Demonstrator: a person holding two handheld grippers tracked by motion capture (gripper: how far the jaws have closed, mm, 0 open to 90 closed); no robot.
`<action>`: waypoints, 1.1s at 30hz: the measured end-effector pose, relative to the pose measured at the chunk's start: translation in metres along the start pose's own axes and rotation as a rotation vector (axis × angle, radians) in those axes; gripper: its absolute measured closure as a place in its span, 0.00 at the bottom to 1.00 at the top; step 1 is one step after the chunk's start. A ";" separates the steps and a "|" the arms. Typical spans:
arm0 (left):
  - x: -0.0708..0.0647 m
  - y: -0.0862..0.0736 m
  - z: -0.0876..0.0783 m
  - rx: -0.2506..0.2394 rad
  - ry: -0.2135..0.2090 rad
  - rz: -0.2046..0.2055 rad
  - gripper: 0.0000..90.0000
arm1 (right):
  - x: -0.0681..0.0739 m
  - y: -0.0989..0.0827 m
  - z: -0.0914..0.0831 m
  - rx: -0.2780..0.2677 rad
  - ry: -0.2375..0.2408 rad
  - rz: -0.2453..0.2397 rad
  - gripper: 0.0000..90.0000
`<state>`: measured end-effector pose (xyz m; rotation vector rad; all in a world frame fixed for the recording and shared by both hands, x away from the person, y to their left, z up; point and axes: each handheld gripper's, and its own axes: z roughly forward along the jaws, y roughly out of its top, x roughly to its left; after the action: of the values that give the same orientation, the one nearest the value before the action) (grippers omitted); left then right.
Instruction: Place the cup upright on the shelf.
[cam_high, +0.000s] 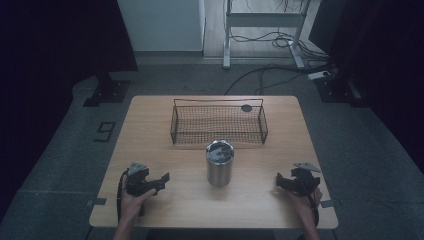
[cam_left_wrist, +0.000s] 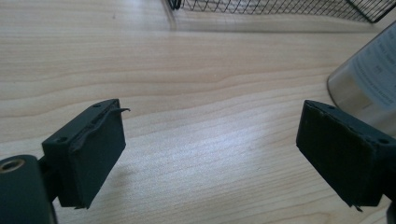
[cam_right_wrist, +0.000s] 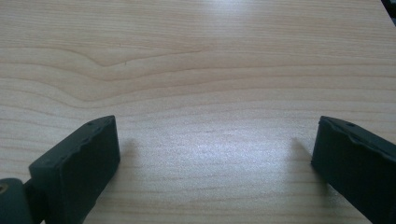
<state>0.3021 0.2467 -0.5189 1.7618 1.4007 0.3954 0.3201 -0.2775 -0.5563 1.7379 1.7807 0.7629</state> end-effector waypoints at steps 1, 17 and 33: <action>0.000 0.000 -0.001 -0.001 -0.002 -0.001 0.09 | 0.000 0.000 0.000 0.000 0.001 -0.001 0.01; 0.003 0.001 -0.003 -0.010 0.023 -0.013 0.09 | -0.002 -0.001 -0.001 -0.002 0.001 0.002 0.01; -0.012 0.007 -0.013 -0.033 -0.032 0.075 0.08 | -0.003 -0.002 -0.003 -0.010 -0.005 0.008 0.05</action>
<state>0.2939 0.2410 -0.5028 1.7902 1.3015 0.4269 0.3164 -0.2807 -0.5560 1.7394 1.7649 0.7690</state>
